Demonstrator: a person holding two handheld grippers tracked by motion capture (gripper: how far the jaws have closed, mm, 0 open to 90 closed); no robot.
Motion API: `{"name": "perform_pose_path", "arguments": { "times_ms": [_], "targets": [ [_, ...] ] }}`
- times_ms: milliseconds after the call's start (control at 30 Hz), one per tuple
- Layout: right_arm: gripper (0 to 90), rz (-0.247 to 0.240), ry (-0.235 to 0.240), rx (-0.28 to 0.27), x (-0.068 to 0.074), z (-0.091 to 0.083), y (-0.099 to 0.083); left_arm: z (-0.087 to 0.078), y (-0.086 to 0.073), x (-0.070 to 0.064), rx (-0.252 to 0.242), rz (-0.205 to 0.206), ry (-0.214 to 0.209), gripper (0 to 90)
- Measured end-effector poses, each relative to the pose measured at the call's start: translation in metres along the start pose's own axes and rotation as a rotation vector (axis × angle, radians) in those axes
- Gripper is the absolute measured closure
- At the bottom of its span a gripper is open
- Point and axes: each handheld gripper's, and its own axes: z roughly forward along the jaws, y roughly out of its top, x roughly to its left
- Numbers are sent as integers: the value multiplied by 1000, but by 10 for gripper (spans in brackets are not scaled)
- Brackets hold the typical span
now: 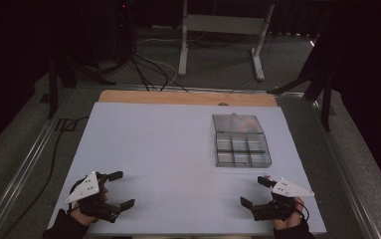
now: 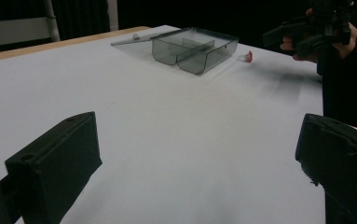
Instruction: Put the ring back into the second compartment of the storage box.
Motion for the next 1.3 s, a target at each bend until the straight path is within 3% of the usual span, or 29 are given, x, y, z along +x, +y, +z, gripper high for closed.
{"name": "perform_pose_path", "arguments": {
  "times_ms": [600,767,1067,1300],
  "targets": [
    [0,-23,-20,24,6,-2,2,-3,1,0,4,-6,12,4],
    [0,1,36,35,7,-2,5,-3,1,0,11,-3,1,3],
    [0,-33,43,32,15,-2,10,-4,1,0,3,-8,-6,4],
    [0,-47,90,7,22,-3,16,-3,0,0,9,-11,-1,4]
  ]
}}
